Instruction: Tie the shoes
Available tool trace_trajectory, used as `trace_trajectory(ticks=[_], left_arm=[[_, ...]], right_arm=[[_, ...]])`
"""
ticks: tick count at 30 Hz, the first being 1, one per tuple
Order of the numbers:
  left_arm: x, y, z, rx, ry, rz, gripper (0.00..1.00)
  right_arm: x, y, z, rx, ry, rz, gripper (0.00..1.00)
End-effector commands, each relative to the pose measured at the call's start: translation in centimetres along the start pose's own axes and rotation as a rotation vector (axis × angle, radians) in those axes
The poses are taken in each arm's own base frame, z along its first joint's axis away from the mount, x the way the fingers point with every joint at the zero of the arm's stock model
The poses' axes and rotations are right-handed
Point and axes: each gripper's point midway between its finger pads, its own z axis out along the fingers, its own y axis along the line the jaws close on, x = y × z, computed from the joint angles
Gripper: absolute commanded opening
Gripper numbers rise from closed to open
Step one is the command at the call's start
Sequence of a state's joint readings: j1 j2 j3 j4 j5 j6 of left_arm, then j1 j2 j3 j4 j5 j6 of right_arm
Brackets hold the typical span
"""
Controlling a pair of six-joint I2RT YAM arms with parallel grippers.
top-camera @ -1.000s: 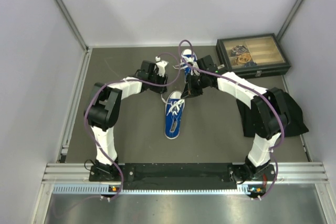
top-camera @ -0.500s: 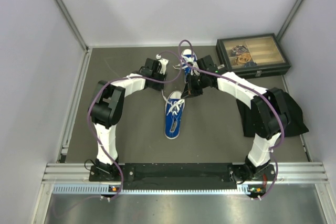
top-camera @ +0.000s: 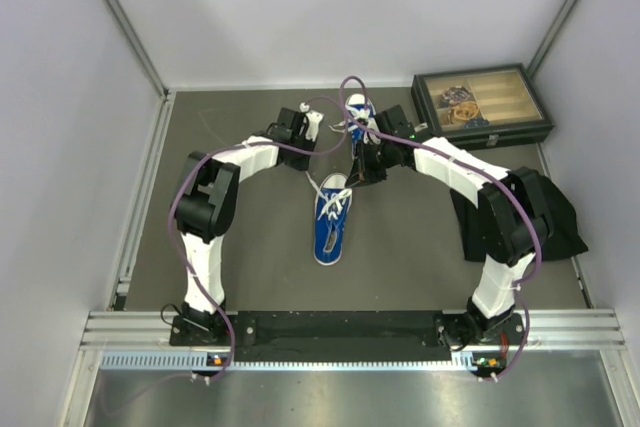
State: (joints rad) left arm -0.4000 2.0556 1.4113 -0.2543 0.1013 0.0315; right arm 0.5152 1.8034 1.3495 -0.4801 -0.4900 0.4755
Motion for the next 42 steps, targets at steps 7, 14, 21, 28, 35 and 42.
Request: trace_trajectory(ticks=[7,14,21,28,35,42], left_arm=[[4.6,3.9,-4.6,0.042,0.084,-0.112,0.0],[7.7,6.8,-10.6,0.024,0.057,-0.149,0.0],[10.1,4.8,-12.8,0.089,0.023,-0.165,0.0],[10.6,4.1,-13.4,0.098,-0.005,-0.169,0.0],[8.8,3.0,-14.7,0.156,-0.092,-0.139,0.0],[5.5,-0.6,-18.5,0.32,-0.28,-0.052,0.0]], right_arm=[[-1.9,-0.4,-1.6,0.086,-0.112,-0.083,0.0],[-1.8,-2.0,-1.5,0.162,-0.133,-0.086,0.0],[-2.7,-2.8,-2.8,0.233,-0.189,-0.094,0.0],[-5.1,-2.9,-5.0,0.315,-0.333,-0.068,0.0],[-6.0,-0.9,-4.6,0.255,-0.348,-0.082,0.0],[-5.5,1.3,-2.7,0.164,-0.28,-0.117,0.0]])
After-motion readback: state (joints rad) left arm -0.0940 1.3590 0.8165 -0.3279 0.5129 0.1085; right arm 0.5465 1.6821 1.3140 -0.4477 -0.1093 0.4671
